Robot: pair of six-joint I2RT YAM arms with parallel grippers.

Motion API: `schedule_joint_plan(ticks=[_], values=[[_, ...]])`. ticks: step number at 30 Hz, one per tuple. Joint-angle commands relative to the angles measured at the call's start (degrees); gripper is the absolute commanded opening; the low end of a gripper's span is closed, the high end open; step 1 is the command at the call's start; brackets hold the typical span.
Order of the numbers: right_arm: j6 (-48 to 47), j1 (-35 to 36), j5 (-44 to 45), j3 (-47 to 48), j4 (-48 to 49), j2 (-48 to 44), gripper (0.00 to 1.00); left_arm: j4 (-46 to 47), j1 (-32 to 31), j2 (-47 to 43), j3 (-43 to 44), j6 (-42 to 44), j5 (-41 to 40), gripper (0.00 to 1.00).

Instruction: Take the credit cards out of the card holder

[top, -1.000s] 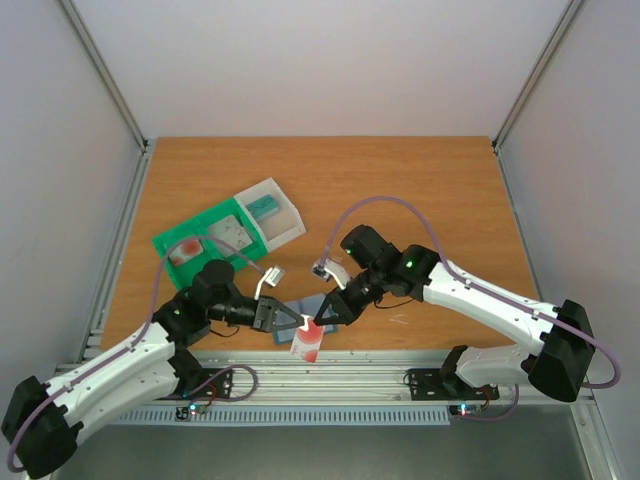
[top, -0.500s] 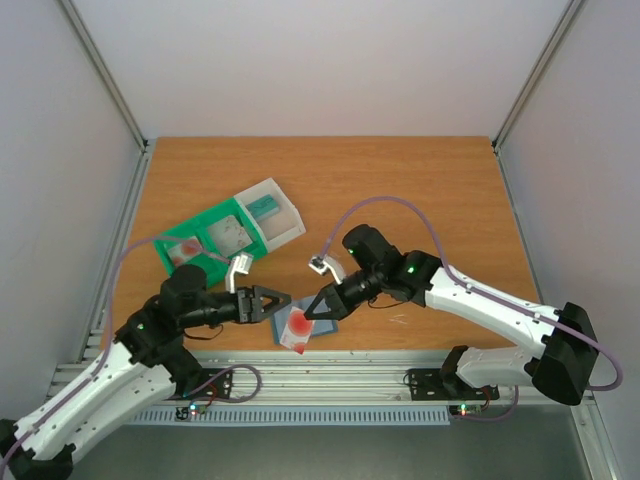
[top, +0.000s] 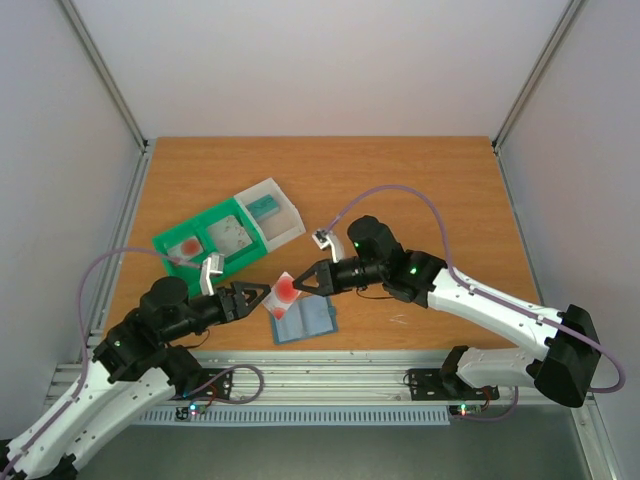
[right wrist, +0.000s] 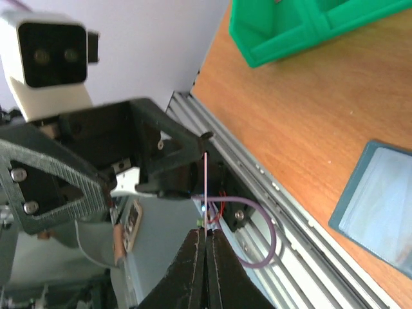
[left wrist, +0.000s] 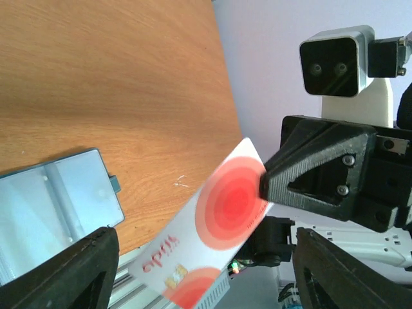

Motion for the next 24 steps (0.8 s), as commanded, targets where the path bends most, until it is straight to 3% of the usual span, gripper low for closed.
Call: schedule_joint_plan(ticks=[1,9,16,24], values=[[6.7,-0.3,6.7,-1.1,5.6,-1.5,0.01,2.5,-0.2,-1.8,-1.7,-4.0,-0.9,0.74],[13.4,-0.3,13.2,-4.0,13.1,-2.2,0.01,11.5,-0.2,-4.2,-6.9,-11.1,-0.1,0.68],[19.6,-0.3,13.1,-4.9,21.0,0.6,0.01,15.4,-0.2,-4.7,-8.3,-13.1,-0.4,0.66],[23.6,-0.3,15.8,-6.8,24.9,0.8,0.01,20.6,-0.2,-4.8,-10.6,-16.0,-0.4,0.58]])
